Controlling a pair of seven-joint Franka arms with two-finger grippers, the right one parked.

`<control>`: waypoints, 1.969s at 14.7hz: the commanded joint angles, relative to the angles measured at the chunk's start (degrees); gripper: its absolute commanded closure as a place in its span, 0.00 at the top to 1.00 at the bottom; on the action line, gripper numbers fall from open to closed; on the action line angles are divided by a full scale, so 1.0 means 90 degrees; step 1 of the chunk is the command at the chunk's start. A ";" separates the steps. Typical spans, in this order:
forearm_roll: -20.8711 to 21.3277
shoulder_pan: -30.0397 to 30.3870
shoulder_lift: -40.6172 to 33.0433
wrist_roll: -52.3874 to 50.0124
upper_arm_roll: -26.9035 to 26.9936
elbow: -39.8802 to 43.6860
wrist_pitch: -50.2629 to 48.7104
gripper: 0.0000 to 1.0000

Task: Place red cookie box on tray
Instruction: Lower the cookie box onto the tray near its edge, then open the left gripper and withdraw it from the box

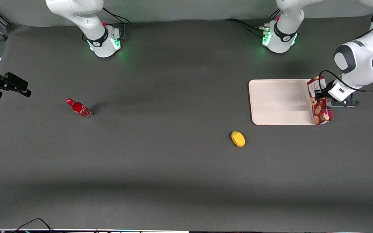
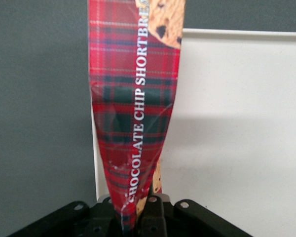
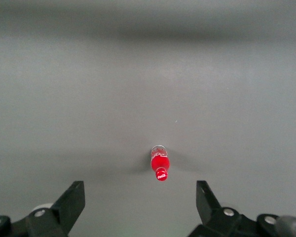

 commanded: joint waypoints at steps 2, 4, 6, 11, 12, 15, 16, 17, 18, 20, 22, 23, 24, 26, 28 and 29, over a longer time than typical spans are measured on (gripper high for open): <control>-0.0043 -0.0005 -0.0107 -0.0082 0.0036 -0.0288 0.0252 0.00; -0.0043 -0.0005 -0.0058 -0.0082 0.0036 -0.0288 0.0233 0.00; -0.0043 -0.0005 -0.0029 -0.0082 0.0036 -0.0288 0.0223 0.00; -0.0043 -0.0034 0.0118 -0.0072 0.0036 -0.0210 0.0204 1.00; -0.0033 -0.0034 0.0118 -0.0072 0.0036 -0.0200 0.0165 1.00; -0.0033 -0.0034 0.0118 -0.0014 0.0036 -0.0161 0.0126 1.00; -0.0033 -0.0034 0.0118 0.0015 0.0036 -0.0161 0.0126 1.00; -0.0023 -0.0034 0.0089 0.0016 0.0036 -0.0151 0.0106 1.00; -0.0014 -0.0034 0.0021 0.0016 0.0036 -0.0122 0.0038 1.00; 0.0006 -0.0034 -0.0145 0.0016 0.0036 0.0363 -0.0807 1.00; 0.0016 -0.0034 -0.0233 0.0016 0.0036 0.1260 -0.2085 1.00; 0.0025 -0.0034 -0.0234 0.0016 0.0026 0.1797 -0.2778 1.00; 0.0035 -0.0044 -0.0205 0.0016 0.0026 0.2343 -0.3481 1.00; 0.0045 -0.0112 -0.0107 0.0006 0.0007 0.3505 -0.4780 1.00; 0.0026 -0.0248 -0.0058 -0.0082 -0.0013 0.4474 -0.5419 1.00; 0.0006 -0.0355 -0.0058 -0.0082 -0.0023 0.4816 -0.5499 1.00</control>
